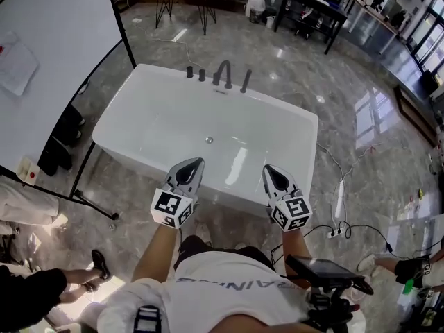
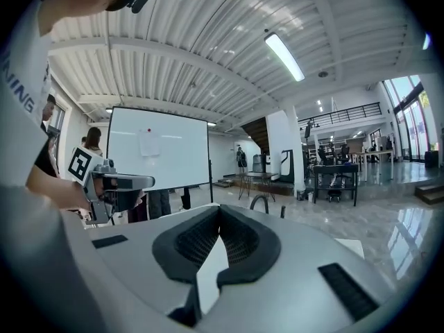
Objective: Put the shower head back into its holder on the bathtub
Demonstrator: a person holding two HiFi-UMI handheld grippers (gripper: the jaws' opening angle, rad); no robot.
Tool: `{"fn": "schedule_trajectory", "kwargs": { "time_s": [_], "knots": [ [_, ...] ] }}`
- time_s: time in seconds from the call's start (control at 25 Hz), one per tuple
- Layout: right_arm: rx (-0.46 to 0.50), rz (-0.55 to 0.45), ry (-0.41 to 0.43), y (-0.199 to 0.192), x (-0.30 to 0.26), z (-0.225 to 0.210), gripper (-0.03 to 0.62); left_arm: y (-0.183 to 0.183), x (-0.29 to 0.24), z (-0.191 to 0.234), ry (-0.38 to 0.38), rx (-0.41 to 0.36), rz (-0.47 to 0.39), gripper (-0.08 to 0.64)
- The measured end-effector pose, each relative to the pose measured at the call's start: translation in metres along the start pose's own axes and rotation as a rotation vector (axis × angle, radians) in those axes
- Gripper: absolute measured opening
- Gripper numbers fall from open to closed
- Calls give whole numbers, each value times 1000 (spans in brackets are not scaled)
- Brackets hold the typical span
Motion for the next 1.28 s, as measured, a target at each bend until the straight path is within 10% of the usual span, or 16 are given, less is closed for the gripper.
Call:
{"fn": "schedule_trajectory", "kwargs": {
  "time_s": [0.52, 1.28],
  "knots": [
    [-2, -14, 56, 25, 124, -21, 12, 14, 35, -138, 63, -15, -16, 17],
    [28, -47, 46, 50, 115, 39, 12, 46, 68, -115, -7, -7, -58, 17]
  ]
}}
Point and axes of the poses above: the fingertips, and each gripper's own axes: x backward along the fingers, z to its left, y out of its top, the point moved 3 cm from there along x, backward along the fingers, and after that the axes turned 14 degrees about -z, right-handed, at the moved point
